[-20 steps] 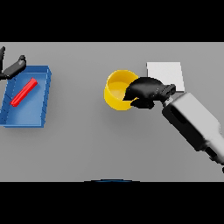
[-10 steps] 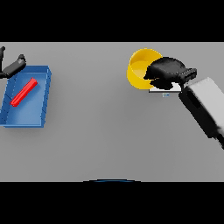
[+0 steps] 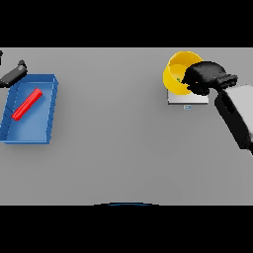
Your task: Pick up the red beaker and tilt it to pour out 1 green nut into yellow bowl. Pick up the yellow bowl and place it on the metallic measuring scale.
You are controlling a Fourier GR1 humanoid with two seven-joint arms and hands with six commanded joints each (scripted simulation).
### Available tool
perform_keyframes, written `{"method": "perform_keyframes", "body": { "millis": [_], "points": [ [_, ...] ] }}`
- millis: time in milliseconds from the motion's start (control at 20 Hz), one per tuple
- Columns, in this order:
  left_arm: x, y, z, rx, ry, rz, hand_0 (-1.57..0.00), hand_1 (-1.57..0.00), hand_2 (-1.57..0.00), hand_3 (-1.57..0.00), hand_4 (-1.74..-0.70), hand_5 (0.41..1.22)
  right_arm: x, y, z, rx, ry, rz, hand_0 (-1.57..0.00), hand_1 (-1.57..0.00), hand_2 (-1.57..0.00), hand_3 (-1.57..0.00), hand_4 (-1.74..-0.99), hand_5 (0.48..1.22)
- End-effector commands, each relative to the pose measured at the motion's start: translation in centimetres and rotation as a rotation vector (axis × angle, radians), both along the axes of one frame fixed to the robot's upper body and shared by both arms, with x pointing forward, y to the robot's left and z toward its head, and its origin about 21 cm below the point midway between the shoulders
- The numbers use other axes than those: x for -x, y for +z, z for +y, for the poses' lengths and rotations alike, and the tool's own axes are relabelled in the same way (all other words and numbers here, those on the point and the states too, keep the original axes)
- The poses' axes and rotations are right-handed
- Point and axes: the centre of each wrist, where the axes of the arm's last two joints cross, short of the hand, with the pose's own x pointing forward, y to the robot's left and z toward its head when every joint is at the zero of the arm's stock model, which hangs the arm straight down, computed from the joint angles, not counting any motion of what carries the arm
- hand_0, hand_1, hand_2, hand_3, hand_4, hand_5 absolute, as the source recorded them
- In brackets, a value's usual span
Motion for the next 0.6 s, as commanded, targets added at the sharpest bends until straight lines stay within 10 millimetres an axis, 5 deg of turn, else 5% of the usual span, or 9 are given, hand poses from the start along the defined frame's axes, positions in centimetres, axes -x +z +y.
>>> {"method": "perform_keyframes", "body": {
  "millis": [0,400,550],
  "points": [
    [0.2,-0.4,0.2,-0.003,0.002,0.010,0.00,0.00,0.00,0.00,-0.83,0.771,-0.1,-0.2,-0.4,-0.001,-0.002,-0.001,-1.53,-1.41,-1.48,-1.51,-1.729,1.221],
    [0.3,-0.2,0.4,-0.008,0.019,0.034,0.00,0.00,0.00,0.00,-0.84,0.786,-0.6,-2.2,-1.5,0.038,-0.054,0.033,-1.39,-1.20,-1.32,-1.56,-1.730,1.221],
    [-0.1,-0.1,0.8,-0.002,0.020,0.025,0.00,0.00,0.00,0.00,-0.84,0.771,-0.9,-1.7,-1.5,0.008,-0.063,0.033,-1.42,-1.23,-1.40,-1.54,-1.728,1.221]
  ]
}}
